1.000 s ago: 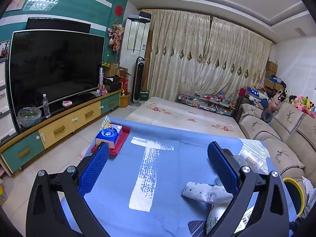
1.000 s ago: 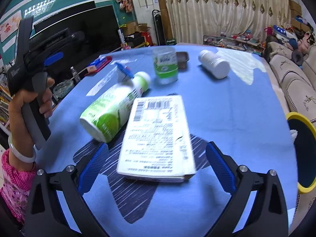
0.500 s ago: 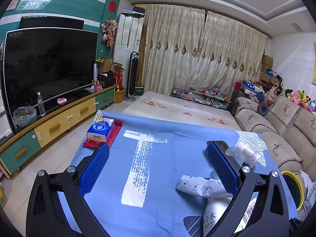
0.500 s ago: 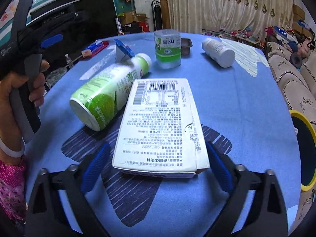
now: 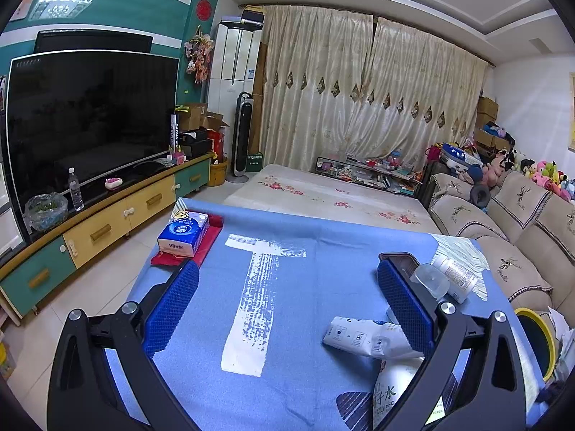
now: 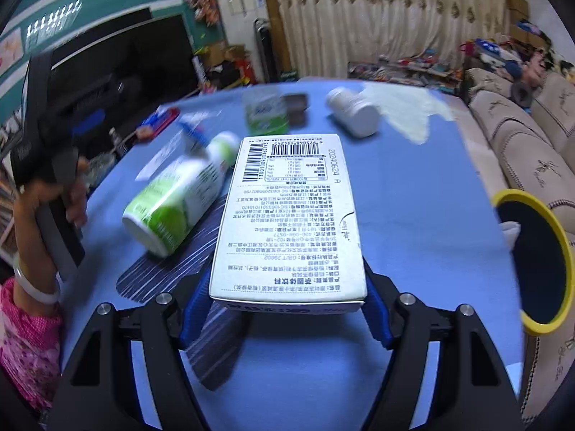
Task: Collect trash
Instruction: 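Lift the paper box over the bin and open the right gripper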
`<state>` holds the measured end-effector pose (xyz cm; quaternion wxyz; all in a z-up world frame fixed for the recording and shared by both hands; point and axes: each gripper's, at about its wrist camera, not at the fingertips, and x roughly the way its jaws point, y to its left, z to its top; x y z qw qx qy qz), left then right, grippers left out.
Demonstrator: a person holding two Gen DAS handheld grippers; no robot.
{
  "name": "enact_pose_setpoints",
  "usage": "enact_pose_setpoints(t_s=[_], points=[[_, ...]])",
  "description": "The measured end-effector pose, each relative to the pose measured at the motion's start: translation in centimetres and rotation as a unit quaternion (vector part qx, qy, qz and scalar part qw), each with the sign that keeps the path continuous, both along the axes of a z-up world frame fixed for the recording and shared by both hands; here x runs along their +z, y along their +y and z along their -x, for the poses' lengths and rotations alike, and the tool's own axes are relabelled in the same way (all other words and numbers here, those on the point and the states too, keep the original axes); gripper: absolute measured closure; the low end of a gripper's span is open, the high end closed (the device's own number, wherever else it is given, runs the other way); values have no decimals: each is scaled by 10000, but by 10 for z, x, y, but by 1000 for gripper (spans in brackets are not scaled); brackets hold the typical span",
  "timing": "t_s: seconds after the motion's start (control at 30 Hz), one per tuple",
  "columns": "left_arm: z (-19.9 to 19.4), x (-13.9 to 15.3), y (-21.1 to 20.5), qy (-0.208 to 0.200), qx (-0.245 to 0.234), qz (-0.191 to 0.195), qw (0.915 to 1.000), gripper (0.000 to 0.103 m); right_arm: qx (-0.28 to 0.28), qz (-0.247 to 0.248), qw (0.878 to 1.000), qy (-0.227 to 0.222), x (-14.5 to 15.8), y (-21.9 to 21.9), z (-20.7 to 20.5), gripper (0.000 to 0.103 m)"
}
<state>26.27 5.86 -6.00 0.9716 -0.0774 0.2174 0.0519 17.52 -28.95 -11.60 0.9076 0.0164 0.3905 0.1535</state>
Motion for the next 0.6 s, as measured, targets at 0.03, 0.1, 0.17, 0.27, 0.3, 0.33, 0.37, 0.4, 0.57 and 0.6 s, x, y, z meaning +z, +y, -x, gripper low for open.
enact_pose_setpoints(t_s=[0.03, 0.1, 0.17, 0.27, 0.3, 0.33, 0.37, 0.4, 0.57, 0.6], points=[[0, 0, 0, 2, 0, 5, 10000, 5, -123, -20, 9999, -33, 3, -10, 0, 35], [0, 0, 0, -1, -4, 10, 10000, 5, -342, -52, 9994, -64, 6, -26, -1, 35], [1, 0, 0, 2, 5, -5, 10000, 5, -659, -30, 9978, -94, 8, -48, -4, 35], [1, -1, 0, 3, 0, 0, 10000, 5, -1129, 22, 9935, -126, 11, -84, -9, 35], [1, -1, -1, 5, 1, -4, 10000, 5, -1259, 51, 9920, -124, 12, -94, -12, 35], [0, -2, -1, 10, 1, -9, 10000, 5, -1486, 79, 9888, -120, 13, -110, -15, 35], [0, -2, -1, 11, -3, -8, 10000, 5, -1633, 88, 9865, -115, 12, -122, -17, 35], [0, -2, -1, 10, 1, -7, 10000, 5, -1799, 98, 9836, -111, 12, -135, -20, 35], [0, -4, -2, 26, -4, -13, 10000, 5, -2552, 156, 9667, 52, 4, -196, -35, 35], [-1, -5, -3, 37, -13, -7, 10000, 5, -2655, 145, 9639, 103, 1, -206, -38, 35]])
